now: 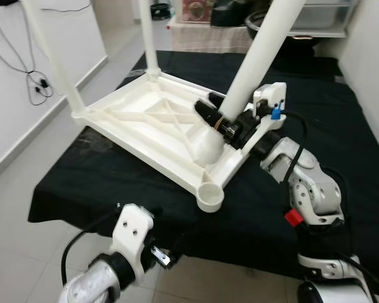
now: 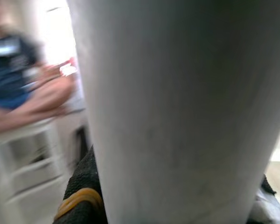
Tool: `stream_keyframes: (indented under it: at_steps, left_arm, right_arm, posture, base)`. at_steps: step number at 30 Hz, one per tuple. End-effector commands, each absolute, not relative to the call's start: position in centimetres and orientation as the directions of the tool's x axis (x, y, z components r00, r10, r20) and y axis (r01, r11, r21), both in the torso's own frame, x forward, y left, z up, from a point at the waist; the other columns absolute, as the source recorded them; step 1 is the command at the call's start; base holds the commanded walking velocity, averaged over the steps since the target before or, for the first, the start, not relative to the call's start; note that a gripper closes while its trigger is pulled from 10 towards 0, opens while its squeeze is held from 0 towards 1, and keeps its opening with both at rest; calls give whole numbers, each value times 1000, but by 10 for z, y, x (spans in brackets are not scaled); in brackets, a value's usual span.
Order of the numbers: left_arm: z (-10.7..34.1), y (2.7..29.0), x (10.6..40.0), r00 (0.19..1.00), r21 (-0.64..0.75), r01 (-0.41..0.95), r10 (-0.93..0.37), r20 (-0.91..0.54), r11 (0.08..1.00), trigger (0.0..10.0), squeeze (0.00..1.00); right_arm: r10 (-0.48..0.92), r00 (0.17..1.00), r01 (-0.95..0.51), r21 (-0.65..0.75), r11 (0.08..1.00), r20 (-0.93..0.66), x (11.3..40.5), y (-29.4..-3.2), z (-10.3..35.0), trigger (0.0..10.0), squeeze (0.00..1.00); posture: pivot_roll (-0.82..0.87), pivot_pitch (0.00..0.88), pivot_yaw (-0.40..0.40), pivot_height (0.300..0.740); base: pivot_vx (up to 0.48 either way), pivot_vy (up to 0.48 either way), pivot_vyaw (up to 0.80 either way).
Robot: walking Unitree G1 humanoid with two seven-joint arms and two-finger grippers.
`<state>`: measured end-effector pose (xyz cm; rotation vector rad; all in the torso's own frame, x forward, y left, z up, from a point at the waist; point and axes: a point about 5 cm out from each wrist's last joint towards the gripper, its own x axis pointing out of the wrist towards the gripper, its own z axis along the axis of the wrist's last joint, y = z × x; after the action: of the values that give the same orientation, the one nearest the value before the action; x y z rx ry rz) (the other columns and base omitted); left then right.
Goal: Building children table
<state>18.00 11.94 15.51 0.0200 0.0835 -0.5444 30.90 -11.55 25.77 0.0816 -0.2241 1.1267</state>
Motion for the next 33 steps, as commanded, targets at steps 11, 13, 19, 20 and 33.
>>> stream_keyframes:
  at_steps: [11, 13, 19, 20, 33]
  left_arm:
    - [179, 148, 171, 943, 311, 321, -333, -14, 895, 10000, 0]
    - [180, 149, 170, 942, 338, 319, -335, -11, 886, 10000, 0]
    - [179, 144, 158, 923, 341, 368, -385, -19, 865, 10000, 0]
    - [179, 144, 158, 923, 341, 368, -385, -19, 865, 10000, 0]
    - [177, 144, 147, 892, 315, 437, -450, -34, 843, 10000, 0]
  right_arm:
    - [973, 169, -981, -70, 182, 156, 311, -92, 253, 10000, 0]
    - [974, 149, -984, -72, 163, 169, 313, -91, 255, 10000, 0]
    - [986, -2, -990, -141, 22, 166, 314, -98, 266, 10000, 0]
    - [986, -2, -990, -141, 22, 166, 314, -98, 266, 10000, 0]
    - [1000, -7, -960, -281, 2, 28, 311, -128, 274, 10000, 0]
  posture:
    - [70, 304, -24, 740]
    - [73, 307, -24, 740]
    - [111, 333, -10, 740]
    - [111, 333, -10, 740]
    - [124, 322, 33, 740]
  base:
    - [0, 0, 0]
    - [0, 0, 0]
    - [0, 0, 0]
    - [0, 0, 0]
    - [0, 0, 0]
